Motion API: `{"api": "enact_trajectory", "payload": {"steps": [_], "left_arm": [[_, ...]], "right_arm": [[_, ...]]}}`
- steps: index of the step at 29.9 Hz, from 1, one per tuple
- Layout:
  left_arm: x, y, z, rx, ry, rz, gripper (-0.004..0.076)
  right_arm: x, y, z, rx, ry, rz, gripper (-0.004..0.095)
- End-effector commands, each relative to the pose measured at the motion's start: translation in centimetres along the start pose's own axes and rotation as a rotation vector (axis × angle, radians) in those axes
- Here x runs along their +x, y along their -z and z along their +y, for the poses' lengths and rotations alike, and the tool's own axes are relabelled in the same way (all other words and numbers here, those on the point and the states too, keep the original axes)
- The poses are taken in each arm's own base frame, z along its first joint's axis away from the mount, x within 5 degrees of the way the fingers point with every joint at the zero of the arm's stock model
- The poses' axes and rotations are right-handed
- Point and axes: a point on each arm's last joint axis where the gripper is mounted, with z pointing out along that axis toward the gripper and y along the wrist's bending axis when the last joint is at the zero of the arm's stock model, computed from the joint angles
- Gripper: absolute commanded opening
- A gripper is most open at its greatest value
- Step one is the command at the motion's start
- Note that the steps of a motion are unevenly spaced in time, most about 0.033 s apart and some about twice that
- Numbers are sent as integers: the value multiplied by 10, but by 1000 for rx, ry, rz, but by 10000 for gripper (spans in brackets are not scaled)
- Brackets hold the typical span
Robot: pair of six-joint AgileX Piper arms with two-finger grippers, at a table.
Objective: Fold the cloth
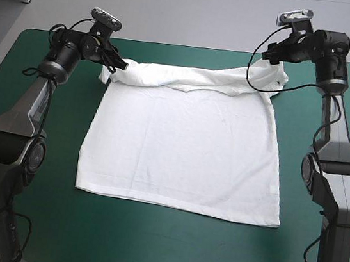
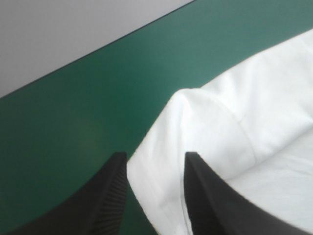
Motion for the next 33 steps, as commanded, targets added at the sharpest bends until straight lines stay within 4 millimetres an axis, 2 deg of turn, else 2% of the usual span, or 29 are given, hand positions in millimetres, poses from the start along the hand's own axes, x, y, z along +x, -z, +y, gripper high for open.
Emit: {"api": "enact_trajectory", "payload": {"steps": [1,4,8,10,13,17,20,25,29,33], "left_arm": [[-41,94,17,-80,30,-227,313],[-46,148,19,-89,44,-258,313],[-35,211,16,-81,89,-254,313],[-24,227,11,-71,110,-231,313],[4,247,1,-51,142,-178,313],[61,241,-22,8,181,12,313],[106,230,-36,15,212,142,313],[162,209,-55,21,233,326,313],[188,190,-65,37,251,402,314],[194,173,-71,80,291,420,314]], "right_arm": [[-48,113,1,77,-9,-244,700],[-53,166,9,61,-15,-264,622],[-49,222,20,27,-62,-267,513],[-45,245,27,-2,-72,-277,478],[-34,272,35,-26,-80,-270,464],[-7,300,46,-43,-118,-225,464],[21,309,57,-88,-140,-160,464],[75,313,69,-96,-151,-53,465],[114,305,73,-64,-158,2,465],[141,293,77,-66,-171,56,464]]}}
